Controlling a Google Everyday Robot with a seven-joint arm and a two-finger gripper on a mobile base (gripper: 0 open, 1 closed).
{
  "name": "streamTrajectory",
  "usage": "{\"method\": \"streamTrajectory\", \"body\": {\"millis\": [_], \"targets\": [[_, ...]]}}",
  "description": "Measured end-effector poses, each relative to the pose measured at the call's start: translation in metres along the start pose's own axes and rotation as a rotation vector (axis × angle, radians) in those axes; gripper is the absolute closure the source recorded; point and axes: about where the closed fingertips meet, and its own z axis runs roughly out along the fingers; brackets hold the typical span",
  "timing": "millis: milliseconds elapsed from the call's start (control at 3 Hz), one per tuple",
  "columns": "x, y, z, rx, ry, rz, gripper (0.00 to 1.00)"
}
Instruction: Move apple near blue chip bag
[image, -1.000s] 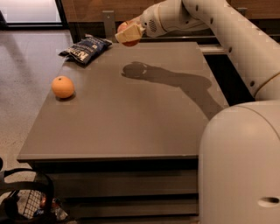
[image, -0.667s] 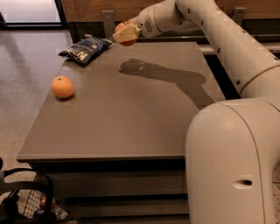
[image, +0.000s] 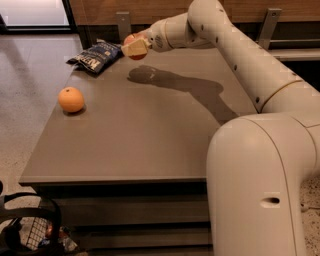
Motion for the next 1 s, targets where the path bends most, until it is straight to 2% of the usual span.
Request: {"method": "streamTrajectory", "body": {"millis": [333, 1000], "targets": [[0.011, 0.010, 0.020, -0.003, -0.059, 0.032, 1.00], [0.024, 0.026, 0.045, -0.023, -0.092, 0.059, 1.00]]}}
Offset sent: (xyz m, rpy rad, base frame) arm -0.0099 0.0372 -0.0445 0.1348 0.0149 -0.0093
